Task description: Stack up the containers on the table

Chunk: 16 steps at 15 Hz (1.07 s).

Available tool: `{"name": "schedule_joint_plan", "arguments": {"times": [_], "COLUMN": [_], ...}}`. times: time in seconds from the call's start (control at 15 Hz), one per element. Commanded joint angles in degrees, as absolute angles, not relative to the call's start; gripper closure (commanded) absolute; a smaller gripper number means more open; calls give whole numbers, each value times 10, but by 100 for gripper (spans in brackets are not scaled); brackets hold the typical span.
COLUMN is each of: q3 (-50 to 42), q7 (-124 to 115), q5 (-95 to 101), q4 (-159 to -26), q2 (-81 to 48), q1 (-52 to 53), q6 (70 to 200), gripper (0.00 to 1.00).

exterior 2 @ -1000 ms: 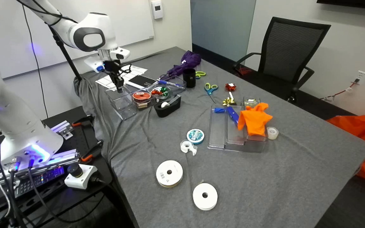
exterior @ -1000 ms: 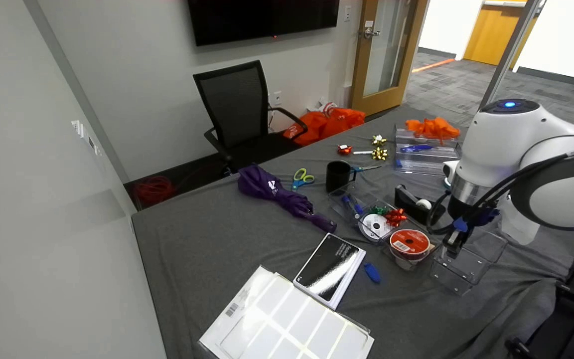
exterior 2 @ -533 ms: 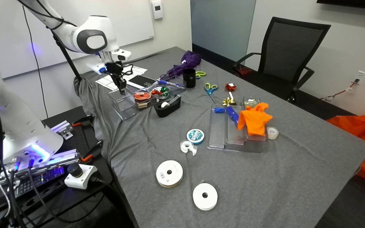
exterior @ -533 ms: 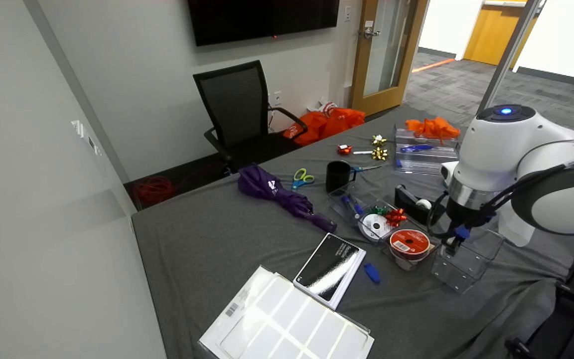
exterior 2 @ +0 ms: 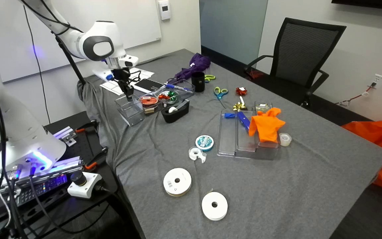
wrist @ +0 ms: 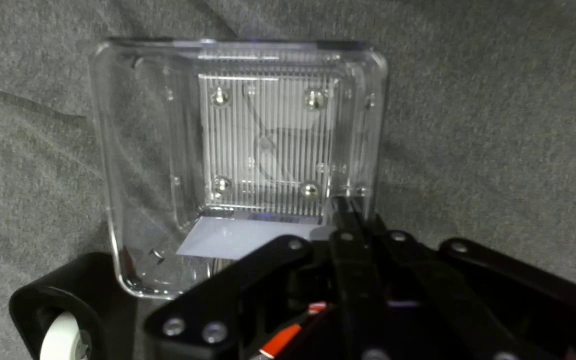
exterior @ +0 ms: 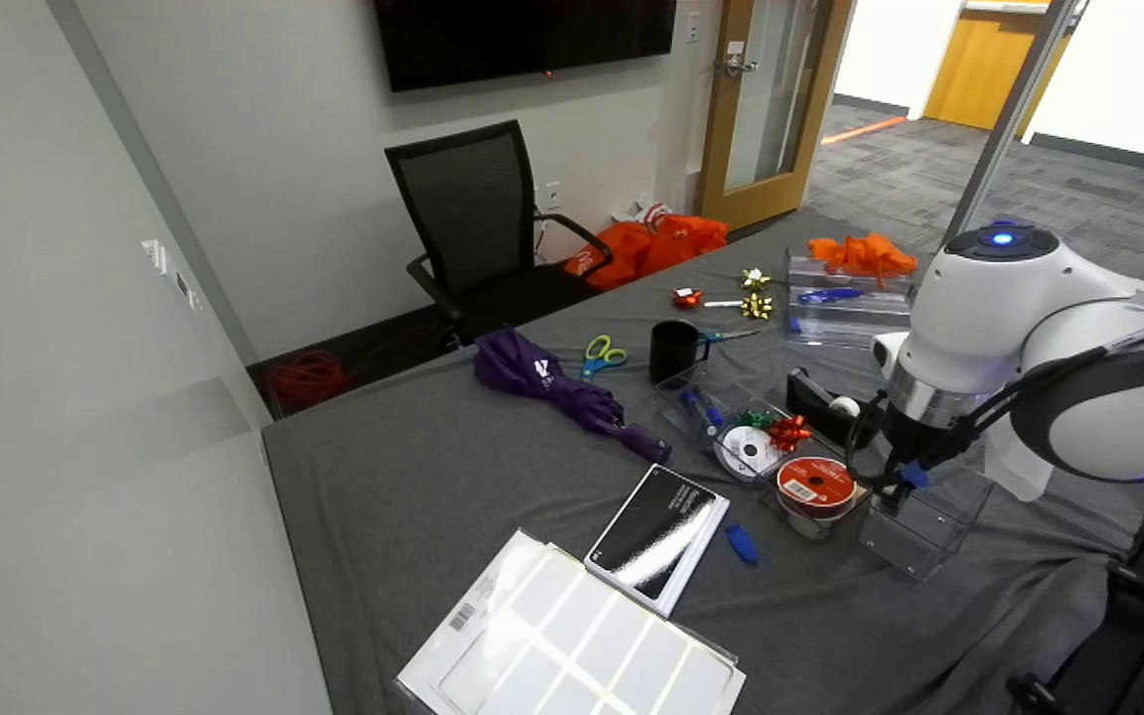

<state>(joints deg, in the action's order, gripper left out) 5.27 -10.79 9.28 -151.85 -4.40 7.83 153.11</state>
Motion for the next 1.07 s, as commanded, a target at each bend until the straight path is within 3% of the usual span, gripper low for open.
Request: {"name": "schedule_joint_plan", "arguments": {"times": [0.0,0.07,0.13,0.27,0.87,1.0], "q3": [54,53,53,54,49,48], "q7": [-89,-91,-88,-82,-98,-102], "q5": [72,71,67,60,91,105], "q4": [-1519,-1519,-1520,-1523,-1541,-1549], "q2": [-60,-61,-60,-53,-21,-6], "q1": [73,73,73,72,75,75], "q6": [1556,1555,1553,1548,1543,1538], "gripper": [99,99,71,64,1,0]}}
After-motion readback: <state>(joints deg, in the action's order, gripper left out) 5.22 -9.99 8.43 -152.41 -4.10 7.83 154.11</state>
